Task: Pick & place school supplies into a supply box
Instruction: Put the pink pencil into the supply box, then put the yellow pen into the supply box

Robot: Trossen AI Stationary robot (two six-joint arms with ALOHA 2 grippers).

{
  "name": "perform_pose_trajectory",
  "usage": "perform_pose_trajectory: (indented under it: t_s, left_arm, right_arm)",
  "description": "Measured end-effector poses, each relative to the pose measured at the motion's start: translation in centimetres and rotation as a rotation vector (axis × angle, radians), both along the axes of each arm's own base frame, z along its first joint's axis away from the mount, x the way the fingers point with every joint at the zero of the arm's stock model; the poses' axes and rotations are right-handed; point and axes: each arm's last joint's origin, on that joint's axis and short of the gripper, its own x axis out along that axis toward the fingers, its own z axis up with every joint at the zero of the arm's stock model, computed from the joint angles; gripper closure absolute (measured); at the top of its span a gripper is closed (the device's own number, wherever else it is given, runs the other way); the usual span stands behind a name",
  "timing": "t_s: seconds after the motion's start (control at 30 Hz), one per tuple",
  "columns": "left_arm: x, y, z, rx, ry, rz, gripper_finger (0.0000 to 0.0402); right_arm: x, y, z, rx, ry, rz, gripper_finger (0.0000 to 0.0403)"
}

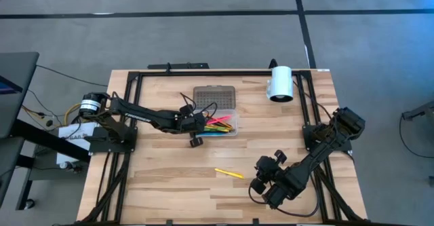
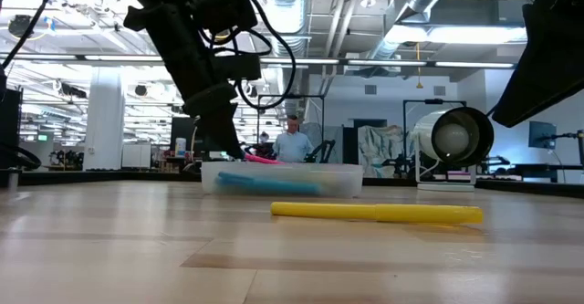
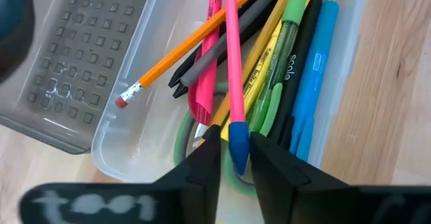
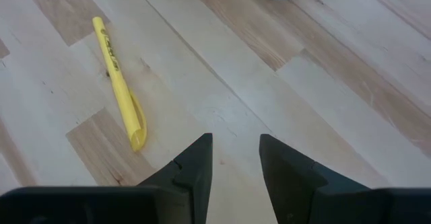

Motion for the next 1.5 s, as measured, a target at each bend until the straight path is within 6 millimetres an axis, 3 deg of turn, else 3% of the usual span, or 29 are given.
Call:
perform_pose_trajectory:
  t_s: [0.27, 0.77, 1.0, 1.2, 1.3, 1.5]
  left_arm:
    - [0.0, 0.0, 0.0, -0.014, 0.001, -0.009, 0.0283]
    - [-1.3, -0.1, 2.5, -0.015, -0.024, -0.066, 0.0278]
    - [-2.5, -0.4, 4.8, -0.093, -0.086, -0.138, 0.0278]
    - [-4.0, -1.7, 7.8, -0.158, -0.196, -0.276, 0.0278]
    - [-4.9, -2.4, 9.0, -0.142, -0.236, -0.302, 0.0278]
    - [-6.4, -3.4, 10.2, -0.084, -0.258, -0.273, 0.0278]
  right_arm:
    - [0.3, -0.3, 0.0, 0.001, -0.009, -0.013, 0.0285]
    - [2.9, -1.6, 0.1, -0.009, -0.025, 0.074, 0.0285]
    - [4.3, -2.1, 0.3, -0.013, -0.044, 0.134, 0.0285]
    - [6.4, -1.7, 0.2, 0.04, -0.077, 0.335, 0.0285]
    - [7.6, -1.8, -0.4, 0.064, -0.083, 0.384, 0.0285]
    - [7.9, -2.4, -2.3, 0.101, 0.03, 0.416, 0.0285]
